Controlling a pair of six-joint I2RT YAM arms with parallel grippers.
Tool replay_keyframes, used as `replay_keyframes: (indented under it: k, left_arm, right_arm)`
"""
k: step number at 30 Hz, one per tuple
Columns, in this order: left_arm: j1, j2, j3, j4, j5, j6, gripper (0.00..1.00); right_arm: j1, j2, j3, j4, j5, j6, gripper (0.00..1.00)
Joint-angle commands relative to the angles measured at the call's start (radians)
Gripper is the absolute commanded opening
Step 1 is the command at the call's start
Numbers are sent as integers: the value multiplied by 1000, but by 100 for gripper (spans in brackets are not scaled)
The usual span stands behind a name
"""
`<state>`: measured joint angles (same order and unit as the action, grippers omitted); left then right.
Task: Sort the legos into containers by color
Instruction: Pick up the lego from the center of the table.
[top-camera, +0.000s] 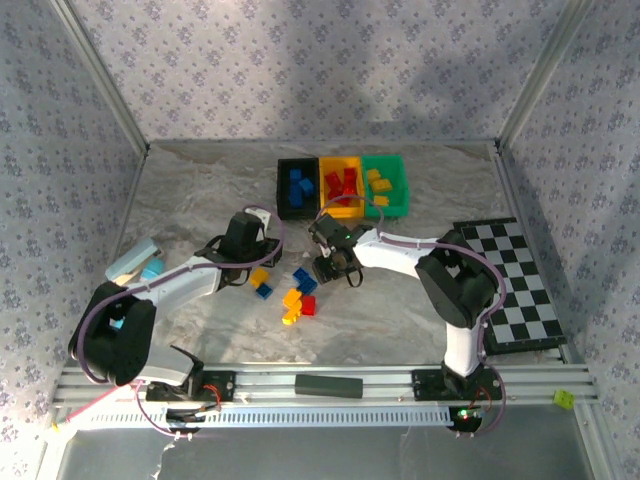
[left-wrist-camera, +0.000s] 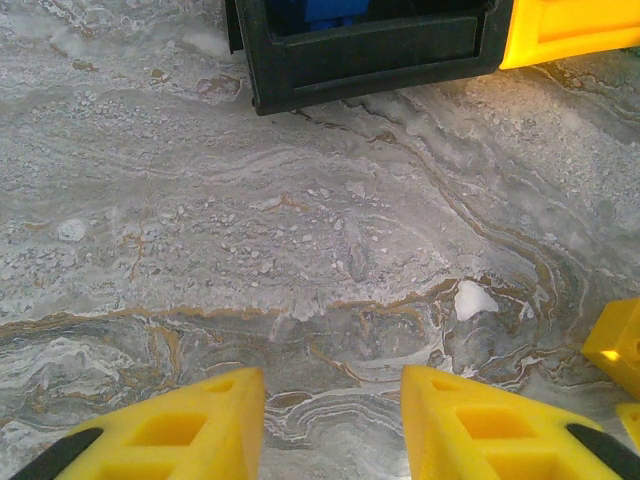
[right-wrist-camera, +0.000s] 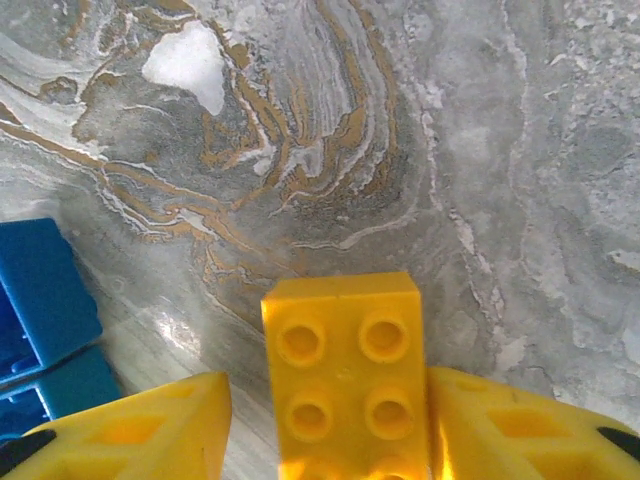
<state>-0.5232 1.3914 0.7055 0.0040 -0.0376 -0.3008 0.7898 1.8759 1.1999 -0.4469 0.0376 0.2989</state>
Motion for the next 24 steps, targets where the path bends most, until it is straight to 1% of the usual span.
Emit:
replay_keyframes:
  k: [1,3,6,9,14,19,24]
  left_arm:
    - [8,4,12,16,15,-9,40]
    - [7,7,13,16,13,-10,40]
    - [8,6,14,13,15,-9,40]
    - [7,7,14,13,9,-8,40]
    - [8,6,15,11,11,-8,40]
    - [7,6,15,12,18,-9,40]
    - [8,9,17,10,23,-11,40]
  right_arm:
    - [-10,17,16,-8,-3,1,48]
    - [-18,10,5,9,-18,5,44]
    - [-25,-2,-38,46,-38,5,41]
    - [-29,-3,-36,42,-41,4,36]
    - [-30,-11,-36,33,-36,-1,32]
    - [-40,-43,-28,25,-17,-1,31]
    - [-92,-106,-26,35,-12,-3,31]
